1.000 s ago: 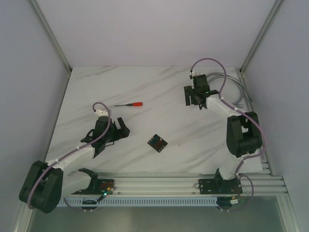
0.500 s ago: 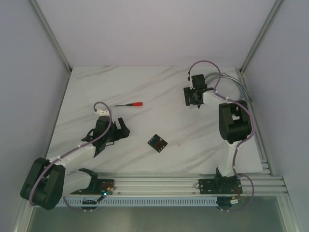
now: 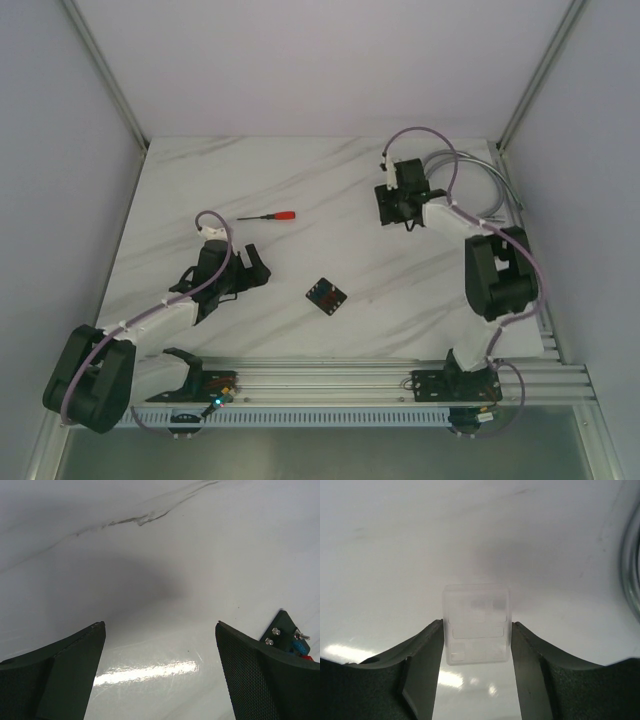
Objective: Snap on the fuse box
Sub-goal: Pick up the fuse box cover from the center of the board, then close the fuse box cover on the fuse box base.
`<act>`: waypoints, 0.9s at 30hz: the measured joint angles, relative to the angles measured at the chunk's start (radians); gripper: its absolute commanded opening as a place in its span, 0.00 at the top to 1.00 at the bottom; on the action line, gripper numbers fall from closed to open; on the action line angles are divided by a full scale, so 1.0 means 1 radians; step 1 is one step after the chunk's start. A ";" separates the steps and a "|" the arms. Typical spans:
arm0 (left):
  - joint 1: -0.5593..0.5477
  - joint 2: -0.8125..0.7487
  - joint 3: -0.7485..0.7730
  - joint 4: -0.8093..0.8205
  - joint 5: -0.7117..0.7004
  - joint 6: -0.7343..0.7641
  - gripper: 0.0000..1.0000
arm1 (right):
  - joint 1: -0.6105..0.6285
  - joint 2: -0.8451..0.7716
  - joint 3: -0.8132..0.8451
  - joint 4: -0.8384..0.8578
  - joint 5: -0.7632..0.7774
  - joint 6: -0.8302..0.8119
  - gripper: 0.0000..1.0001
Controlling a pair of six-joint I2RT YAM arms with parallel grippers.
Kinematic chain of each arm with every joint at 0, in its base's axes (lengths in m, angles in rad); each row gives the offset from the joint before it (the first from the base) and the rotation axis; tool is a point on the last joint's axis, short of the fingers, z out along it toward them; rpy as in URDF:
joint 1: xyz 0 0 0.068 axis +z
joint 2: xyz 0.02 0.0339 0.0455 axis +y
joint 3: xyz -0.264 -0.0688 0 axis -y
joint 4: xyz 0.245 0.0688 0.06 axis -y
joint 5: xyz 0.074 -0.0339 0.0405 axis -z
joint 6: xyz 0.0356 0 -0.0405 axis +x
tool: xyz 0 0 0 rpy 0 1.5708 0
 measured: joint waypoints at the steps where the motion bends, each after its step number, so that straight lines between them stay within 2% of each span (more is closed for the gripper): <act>1: 0.000 0.000 0.000 0.000 0.001 0.000 0.00 | 0.019 -0.035 -0.019 0.000 -0.003 -0.001 0.59; 7: 0.000 0.000 0.000 0.000 0.003 0.000 0.00 | 0.201 -0.241 -0.121 -0.005 -0.015 -0.003 0.59; 14: 0.006 -0.002 0.000 -0.001 0.002 -0.005 0.00 | 0.434 -0.378 -0.224 -0.028 -0.014 0.003 0.58; 22: 0.011 -0.006 0.000 -0.001 -0.001 -0.011 0.00 | 0.628 -0.386 -0.253 -0.067 0.032 0.037 0.56; 27: 0.011 -0.006 0.000 -0.001 -0.001 -0.012 0.00 | 0.698 -0.316 -0.253 -0.070 0.062 0.058 0.56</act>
